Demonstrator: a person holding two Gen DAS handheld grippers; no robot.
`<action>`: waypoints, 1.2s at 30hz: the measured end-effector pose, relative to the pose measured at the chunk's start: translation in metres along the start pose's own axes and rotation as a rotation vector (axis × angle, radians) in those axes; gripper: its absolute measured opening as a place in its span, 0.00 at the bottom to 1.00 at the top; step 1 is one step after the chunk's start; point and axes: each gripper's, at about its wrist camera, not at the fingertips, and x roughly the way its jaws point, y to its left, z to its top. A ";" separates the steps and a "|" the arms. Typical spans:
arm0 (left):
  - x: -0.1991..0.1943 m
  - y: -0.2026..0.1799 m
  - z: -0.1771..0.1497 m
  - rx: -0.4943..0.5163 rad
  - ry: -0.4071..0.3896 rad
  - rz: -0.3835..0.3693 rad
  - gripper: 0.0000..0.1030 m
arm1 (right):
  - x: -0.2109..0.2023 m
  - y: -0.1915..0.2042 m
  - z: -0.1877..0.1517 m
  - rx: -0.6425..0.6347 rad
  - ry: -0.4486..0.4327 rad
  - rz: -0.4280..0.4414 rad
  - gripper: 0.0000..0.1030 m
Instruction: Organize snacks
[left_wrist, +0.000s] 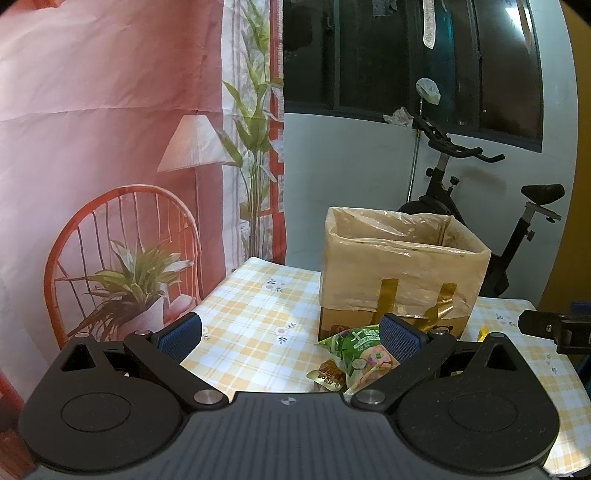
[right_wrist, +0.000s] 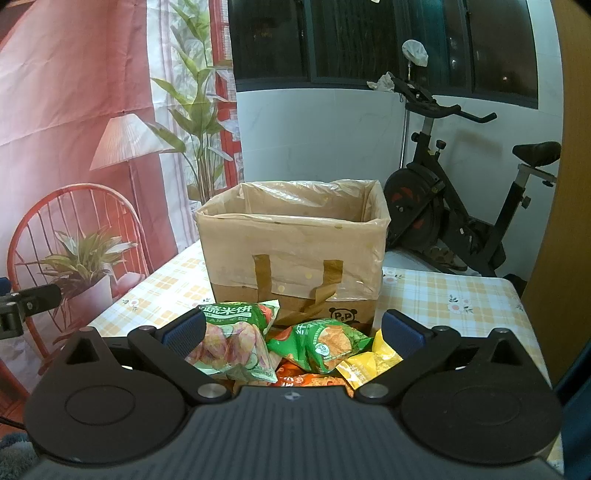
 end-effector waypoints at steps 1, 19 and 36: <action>0.002 0.001 0.001 0.002 -0.001 0.000 1.00 | 0.001 -0.002 0.000 0.007 -0.002 0.014 1.00; 0.117 -0.022 -0.015 0.054 0.063 -0.083 1.00 | 0.079 -0.047 -0.030 0.086 -0.045 -0.080 1.00; 0.194 -0.051 -0.049 -0.067 0.198 -0.285 0.99 | 0.117 -0.071 -0.055 0.125 0.037 -0.078 1.00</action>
